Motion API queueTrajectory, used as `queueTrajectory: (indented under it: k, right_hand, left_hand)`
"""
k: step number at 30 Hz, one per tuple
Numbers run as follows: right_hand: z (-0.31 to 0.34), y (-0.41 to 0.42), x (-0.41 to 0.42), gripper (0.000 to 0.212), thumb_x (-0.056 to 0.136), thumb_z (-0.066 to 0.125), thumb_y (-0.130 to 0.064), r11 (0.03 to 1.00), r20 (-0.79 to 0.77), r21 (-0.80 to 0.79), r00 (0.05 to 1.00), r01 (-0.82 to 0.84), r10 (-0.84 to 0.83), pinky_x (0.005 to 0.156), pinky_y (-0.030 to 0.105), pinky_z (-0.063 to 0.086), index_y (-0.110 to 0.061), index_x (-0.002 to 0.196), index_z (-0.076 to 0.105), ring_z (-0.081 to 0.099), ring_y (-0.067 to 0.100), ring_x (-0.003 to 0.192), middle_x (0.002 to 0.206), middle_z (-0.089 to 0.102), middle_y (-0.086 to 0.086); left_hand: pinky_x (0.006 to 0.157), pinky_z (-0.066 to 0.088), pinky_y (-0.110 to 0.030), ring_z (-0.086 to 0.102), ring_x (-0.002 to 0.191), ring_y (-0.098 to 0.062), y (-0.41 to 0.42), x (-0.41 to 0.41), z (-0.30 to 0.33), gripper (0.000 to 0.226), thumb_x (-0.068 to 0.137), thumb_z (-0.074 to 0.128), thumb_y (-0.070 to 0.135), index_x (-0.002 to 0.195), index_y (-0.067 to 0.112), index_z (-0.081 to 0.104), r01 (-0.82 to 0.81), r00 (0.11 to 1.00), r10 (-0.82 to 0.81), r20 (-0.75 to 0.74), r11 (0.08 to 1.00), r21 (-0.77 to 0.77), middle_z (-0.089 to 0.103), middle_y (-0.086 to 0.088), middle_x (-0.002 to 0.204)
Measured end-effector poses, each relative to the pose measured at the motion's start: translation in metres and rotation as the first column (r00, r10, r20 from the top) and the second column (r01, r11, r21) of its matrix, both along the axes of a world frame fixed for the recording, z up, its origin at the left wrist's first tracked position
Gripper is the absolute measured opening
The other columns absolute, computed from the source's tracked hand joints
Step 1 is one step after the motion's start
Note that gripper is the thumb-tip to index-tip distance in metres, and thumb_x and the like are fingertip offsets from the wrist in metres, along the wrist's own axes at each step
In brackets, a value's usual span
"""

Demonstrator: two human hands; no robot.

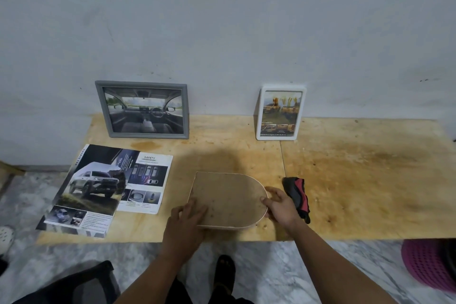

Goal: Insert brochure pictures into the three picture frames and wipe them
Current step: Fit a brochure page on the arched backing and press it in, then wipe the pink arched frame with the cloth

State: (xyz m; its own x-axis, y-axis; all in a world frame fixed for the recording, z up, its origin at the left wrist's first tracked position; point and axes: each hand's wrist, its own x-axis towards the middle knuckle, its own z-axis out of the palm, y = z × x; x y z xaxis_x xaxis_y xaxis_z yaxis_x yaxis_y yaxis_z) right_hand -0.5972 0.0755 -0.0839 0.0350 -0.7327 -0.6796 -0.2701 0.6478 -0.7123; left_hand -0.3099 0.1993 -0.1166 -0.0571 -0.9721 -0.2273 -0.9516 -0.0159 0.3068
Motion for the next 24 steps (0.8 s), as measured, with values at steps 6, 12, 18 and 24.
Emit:
queueTrajectory:
  k: [6, 12, 18, 24]
  right_hand:
    - [0.042, -0.027, -0.005, 0.029, 0.102, 0.056, -0.029, 0.989, 0.162, -0.138, 0.987, 0.042, -0.020, 0.067, 0.041, 0.045, -0.006, 0.108, 0.073, 0.050, 0.030, 0.065, 0.068, 0.059, 0.017]
    - [0.065, -0.057, 0.001, 0.044, 0.095, 0.053, -0.046, 0.976, 0.139, -0.211, 0.990, 0.059, -0.030, 0.079, 0.039, 0.048, -0.009, 0.090, 0.078, 0.066, 0.028, 0.085, 0.089, 0.075, 0.006]
    - [0.065, -0.048, 0.006, 0.048, 0.102, 0.049, -0.038, 0.982, 0.587, 0.183, 0.796, 0.050, -0.150, 0.083, 0.045, 0.053, -0.002, 0.129, 0.065, 0.063, 0.036, 0.087, 0.096, 0.064, 0.021]
    - [0.045, -0.032, 0.007, 0.049, 0.102, 0.057, -0.041, 0.931, 0.614, 0.349, 0.724, 0.109, -0.315, 0.110, 0.063, 0.042, -0.006, 0.135, 0.064, 0.052, 0.047, 0.134, 0.140, 0.057, 0.029]
  left_hand:
    - [0.098, 0.040, -0.036, 0.058, 0.123, -0.019, -0.037, 0.009, 0.052, 0.042, 0.097, 0.046, 0.055, 0.123, 0.033, 0.070, 0.006, 0.996, -0.032, -0.088, 0.958, -0.288, 0.071, 0.014, 0.123]
    - [0.076, 0.063, -0.041, 0.072, 0.080, -0.007, -0.076, 0.017, 0.096, 0.039, 0.100, 0.046, 0.061, 0.104, 0.032, 0.072, -0.210, 0.822, 0.209, -0.530, 0.976, 0.061, 0.075, 0.010, 0.086]
    - [0.070, 0.053, -0.039, 0.067, 0.074, -0.023, -0.058, 0.007, 0.087, 0.062, 0.090, 0.053, 0.076, 0.096, 0.019, 0.077, -0.369, 0.545, 0.473, -0.692, 0.877, 0.308, 0.071, -0.007, 0.077]
    - [0.078, 0.053, -0.038, 0.063, 0.089, -0.025, -0.026, -0.016, 0.072, 0.036, 0.094, 0.064, 0.056, 0.113, 0.028, 0.075, -0.304, 0.216, 0.676, -0.704, 0.732, 0.610, 0.071, -0.016, 0.101]
